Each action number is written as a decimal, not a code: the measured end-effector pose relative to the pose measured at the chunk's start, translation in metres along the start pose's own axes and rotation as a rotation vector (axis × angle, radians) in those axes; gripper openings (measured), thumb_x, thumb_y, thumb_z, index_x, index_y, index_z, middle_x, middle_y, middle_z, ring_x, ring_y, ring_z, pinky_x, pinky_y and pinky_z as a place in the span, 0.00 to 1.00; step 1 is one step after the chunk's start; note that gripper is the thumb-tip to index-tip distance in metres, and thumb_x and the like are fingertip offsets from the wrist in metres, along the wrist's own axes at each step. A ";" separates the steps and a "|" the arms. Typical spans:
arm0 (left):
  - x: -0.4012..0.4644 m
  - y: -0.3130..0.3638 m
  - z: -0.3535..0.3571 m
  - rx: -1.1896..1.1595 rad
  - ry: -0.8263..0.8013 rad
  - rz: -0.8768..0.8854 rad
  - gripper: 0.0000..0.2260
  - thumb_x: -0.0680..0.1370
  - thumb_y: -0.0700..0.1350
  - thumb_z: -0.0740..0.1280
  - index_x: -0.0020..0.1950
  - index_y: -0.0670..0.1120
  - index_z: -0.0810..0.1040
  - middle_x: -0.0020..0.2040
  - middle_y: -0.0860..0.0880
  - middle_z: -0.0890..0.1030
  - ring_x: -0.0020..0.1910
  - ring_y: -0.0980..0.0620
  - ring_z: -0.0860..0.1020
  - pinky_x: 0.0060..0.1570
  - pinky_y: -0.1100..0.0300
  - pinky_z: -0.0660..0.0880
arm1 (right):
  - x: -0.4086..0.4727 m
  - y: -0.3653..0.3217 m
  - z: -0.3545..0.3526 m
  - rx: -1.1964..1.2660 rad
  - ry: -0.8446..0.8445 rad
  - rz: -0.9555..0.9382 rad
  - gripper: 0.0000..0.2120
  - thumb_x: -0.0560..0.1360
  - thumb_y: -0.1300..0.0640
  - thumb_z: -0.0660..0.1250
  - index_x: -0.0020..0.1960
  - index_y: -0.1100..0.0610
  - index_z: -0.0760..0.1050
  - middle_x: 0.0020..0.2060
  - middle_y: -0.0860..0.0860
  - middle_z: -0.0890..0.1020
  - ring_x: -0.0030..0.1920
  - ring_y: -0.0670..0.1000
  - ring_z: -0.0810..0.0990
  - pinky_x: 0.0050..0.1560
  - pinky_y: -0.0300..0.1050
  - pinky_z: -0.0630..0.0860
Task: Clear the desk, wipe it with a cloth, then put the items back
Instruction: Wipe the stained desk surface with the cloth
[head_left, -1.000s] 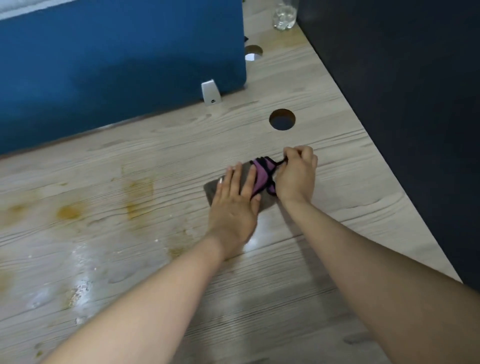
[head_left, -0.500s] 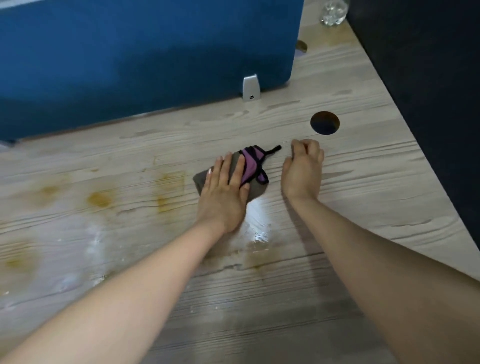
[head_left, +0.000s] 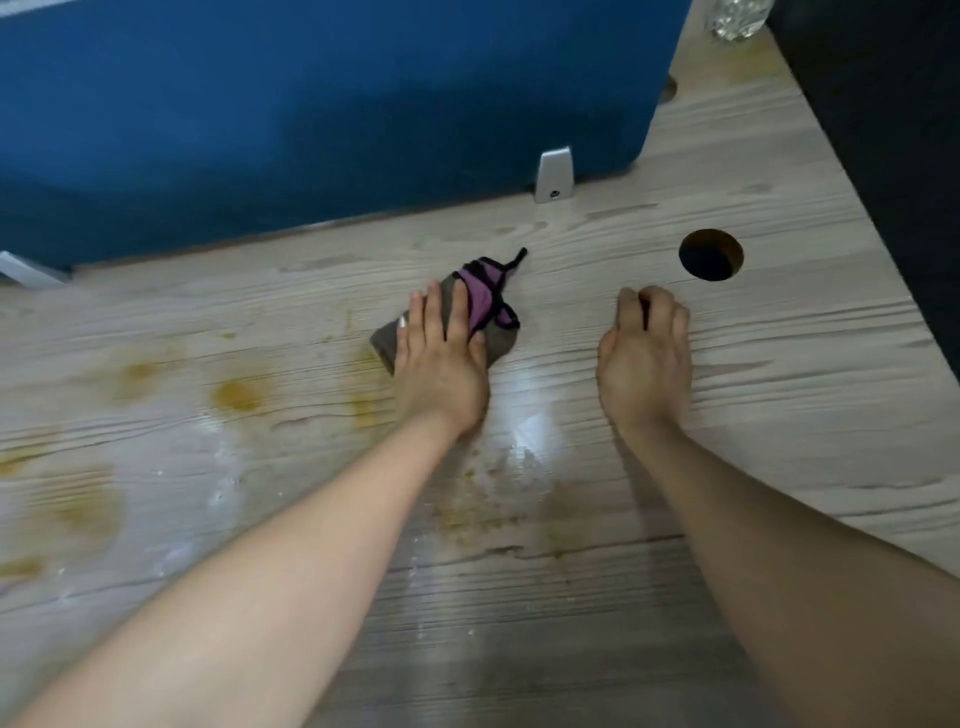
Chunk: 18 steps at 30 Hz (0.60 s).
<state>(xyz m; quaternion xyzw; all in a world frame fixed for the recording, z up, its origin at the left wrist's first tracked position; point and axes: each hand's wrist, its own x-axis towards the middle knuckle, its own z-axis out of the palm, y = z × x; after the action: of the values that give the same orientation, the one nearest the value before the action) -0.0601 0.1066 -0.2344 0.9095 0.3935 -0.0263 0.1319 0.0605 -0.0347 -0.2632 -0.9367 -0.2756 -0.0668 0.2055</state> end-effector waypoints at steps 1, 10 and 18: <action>-0.004 -0.003 -0.001 -0.009 -0.024 0.051 0.24 0.83 0.52 0.45 0.77 0.51 0.41 0.78 0.49 0.41 0.76 0.50 0.38 0.73 0.56 0.36 | 0.000 0.000 0.000 -0.005 0.003 -0.002 0.20 0.76 0.64 0.61 0.67 0.65 0.70 0.59 0.62 0.73 0.57 0.56 0.65 0.57 0.49 0.71; 0.059 -0.066 -0.023 0.064 0.046 -0.177 0.24 0.82 0.51 0.45 0.78 0.48 0.44 0.78 0.47 0.44 0.76 0.49 0.42 0.74 0.55 0.39 | 0.000 0.000 0.001 -0.032 0.013 0.003 0.20 0.76 0.65 0.61 0.67 0.65 0.69 0.59 0.61 0.73 0.57 0.57 0.65 0.54 0.51 0.73; 0.013 -0.012 -0.009 -0.015 -0.041 0.172 0.25 0.83 0.52 0.46 0.77 0.51 0.42 0.78 0.50 0.42 0.76 0.51 0.39 0.72 0.56 0.36 | -0.002 0.000 0.002 -0.035 0.038 0.001 0.19 0.76 0.65 0.62 0.66 0.65 0.70 0.58 0.62 0.74 0.56 0.56 0.62 0.55 0.52 0.73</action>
<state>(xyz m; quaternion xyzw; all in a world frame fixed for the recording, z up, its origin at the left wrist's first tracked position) -0.0608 0.1260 -0.2304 0.9382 0.3112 -0.0304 0.1485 0.0591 -0.0346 -0.2655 -0.9389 -0.2698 -0.0893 0.1944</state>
